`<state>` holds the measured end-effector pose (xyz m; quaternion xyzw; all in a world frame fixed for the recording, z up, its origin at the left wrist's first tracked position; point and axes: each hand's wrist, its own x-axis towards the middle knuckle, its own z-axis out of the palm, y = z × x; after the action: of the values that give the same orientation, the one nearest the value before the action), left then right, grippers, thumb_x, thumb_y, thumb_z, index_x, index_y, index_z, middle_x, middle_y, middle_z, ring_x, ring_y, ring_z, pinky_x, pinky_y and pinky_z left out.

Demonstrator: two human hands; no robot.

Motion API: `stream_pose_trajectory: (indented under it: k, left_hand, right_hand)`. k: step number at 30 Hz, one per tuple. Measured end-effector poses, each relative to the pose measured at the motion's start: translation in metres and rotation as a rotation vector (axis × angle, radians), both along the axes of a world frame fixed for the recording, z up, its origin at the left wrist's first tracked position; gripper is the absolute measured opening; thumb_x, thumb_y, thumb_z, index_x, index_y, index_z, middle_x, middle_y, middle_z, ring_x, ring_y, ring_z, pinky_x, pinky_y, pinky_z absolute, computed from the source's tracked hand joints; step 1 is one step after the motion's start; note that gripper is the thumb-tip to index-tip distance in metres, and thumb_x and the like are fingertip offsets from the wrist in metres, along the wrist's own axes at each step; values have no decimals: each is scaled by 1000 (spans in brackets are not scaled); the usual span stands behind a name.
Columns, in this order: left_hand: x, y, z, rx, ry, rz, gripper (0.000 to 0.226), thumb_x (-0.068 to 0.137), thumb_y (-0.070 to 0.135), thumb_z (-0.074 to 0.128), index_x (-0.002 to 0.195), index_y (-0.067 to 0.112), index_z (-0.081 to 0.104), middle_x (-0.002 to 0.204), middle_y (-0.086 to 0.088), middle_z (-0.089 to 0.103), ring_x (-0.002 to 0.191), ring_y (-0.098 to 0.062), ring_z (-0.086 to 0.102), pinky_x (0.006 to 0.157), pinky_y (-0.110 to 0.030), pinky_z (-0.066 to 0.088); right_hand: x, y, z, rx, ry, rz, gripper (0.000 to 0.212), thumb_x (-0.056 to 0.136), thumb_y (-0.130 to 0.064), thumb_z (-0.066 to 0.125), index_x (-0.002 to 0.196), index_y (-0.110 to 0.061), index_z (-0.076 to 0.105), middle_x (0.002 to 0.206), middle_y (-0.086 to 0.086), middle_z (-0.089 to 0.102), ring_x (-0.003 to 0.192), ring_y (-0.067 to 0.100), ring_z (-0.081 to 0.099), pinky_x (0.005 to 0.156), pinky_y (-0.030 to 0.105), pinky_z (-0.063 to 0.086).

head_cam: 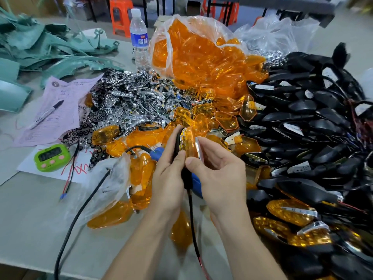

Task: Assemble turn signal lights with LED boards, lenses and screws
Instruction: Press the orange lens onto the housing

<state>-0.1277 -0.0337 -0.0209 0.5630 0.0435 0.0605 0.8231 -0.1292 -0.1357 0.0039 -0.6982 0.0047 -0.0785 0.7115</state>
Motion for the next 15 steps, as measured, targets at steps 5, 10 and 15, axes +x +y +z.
stream_pose_trajectory:
  k: [5, 10, 15]
  left_hand:
    - [-6, -4, 3, -310, 42, -49, 48, 101, 18, 43, 141, 34, 63, 145, -6, 63, 135, -27, 59, 120, -51, 39]
    - [-4, -2, 10, -312, 68, -7, 46, 103, 10, 47, 133, 35, 69, 138, -12, 67, 129, -31, 63, 112, -49, 48]
    - [-3, 3, 15, -311, 62, -66, 49, 103, 3, 45, 132, 34, 70, 136, -13, 68, 121, -29, 65, 107, -43, 52]
  right_hand:
    - [-3, 4, 1, -71, 13, -35, 52, 81, -3, 84, 125, -28, 75, 110, -22, 76, 102, -8, 70, 87, 17, 56]
    - [-8, 10, -1, -105, 2, -60, 51, 83, -6, 82, 128, -29, 73, 109, -24, 76, 101, -5, 72, 90, 23, 58]
    - [-11, 10, 4, -185, -54, -81, 50, 79, -7, 81, 122, -31, 74, 101, -30, 74, 95, -4, 73, 87, 21, 57]
